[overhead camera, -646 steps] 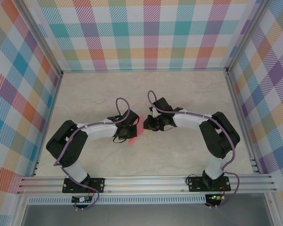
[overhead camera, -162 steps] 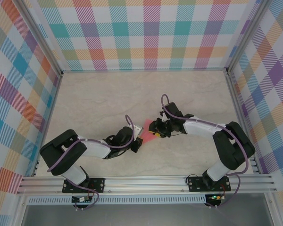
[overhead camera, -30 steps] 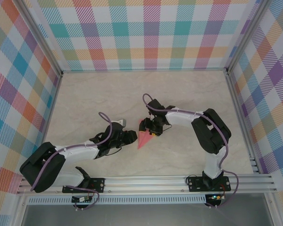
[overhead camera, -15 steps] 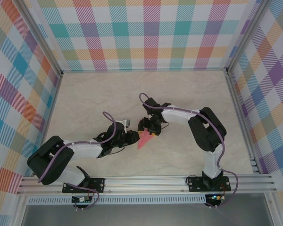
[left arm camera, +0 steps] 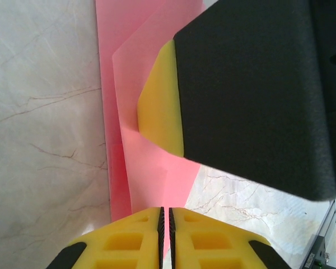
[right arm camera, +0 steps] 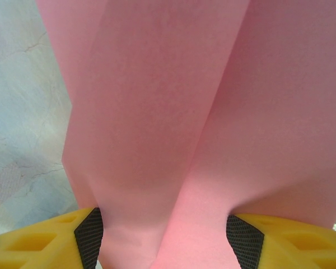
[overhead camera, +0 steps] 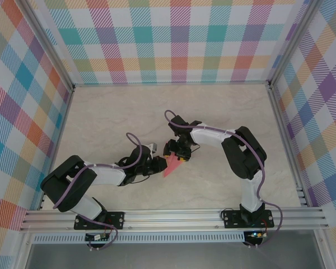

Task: Fold a paper plane with a square sheet of paper (pick it up from the middle)
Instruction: Fourth fold the wing at the center of the table.

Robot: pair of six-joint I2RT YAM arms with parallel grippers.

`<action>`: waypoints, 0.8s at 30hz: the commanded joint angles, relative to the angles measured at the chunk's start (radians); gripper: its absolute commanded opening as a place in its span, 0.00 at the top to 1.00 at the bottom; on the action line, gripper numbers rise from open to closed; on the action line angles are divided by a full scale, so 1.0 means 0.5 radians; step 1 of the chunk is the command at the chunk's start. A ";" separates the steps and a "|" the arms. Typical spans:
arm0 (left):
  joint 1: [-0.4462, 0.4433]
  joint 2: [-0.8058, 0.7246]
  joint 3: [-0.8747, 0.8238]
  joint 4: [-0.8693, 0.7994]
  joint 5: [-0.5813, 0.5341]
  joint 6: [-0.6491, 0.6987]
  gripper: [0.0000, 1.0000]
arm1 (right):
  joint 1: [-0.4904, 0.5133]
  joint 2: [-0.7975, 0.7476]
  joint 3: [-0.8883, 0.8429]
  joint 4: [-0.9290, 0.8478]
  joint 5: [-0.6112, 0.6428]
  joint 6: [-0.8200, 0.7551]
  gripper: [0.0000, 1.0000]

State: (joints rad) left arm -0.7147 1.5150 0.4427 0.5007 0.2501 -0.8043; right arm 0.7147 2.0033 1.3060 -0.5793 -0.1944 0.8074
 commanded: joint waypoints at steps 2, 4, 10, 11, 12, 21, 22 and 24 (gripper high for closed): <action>0.027 0.033 0.059 0.029 -0.021 -0.008 0.87 | 0.009 0.359 -0.167 -0.030 0.252 -0.002 0.33; 0.026 0.055 0.074 0.023 -0.031 -0.008 0.87 | 0.009 0.368 -0.165 -0.033 0.251 -0.002 0.33; 0.026 0.105 0.099 -0.044 -0.071 -0.007 0.89 | 0.009 0.376 -0.164 -0.039 0.242 0.008 0.33; 0.022 0.106 0.102 -0.063 -0.081 -0.004 0.90 | 0.009 0.376 -0.164 -0.038 0.241 0.007 0.33; 0.024 0.106 0.102 -0.080 -0.092 -0.003 0.90 | 0.010 0.374 -0.162 -0.041 0.241 0.007 0.33; 0.024 0.153 0.118 -0.111 -0.083 0.015 0.91 | 0.009 0.342 -0.177 -0.017 0.203 0.011 0.35; 0.026 0.163 0.123 -0.107 -0.078 0.014 0.91 | 0.009 0.334 -0.180 -0.012 0.196 0.009 0.36; 0.024 0.175 0.126 -0.107 -0.077 0.014 0.92 | 0.009 0.316 -0.190 -0.001 0.189 0.008 0.38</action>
State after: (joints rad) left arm -0.7147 1.5871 0.4835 0.4702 0.2165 -0.8040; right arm 0.7147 2.0083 1.3106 -0.5884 -0.1989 0.8223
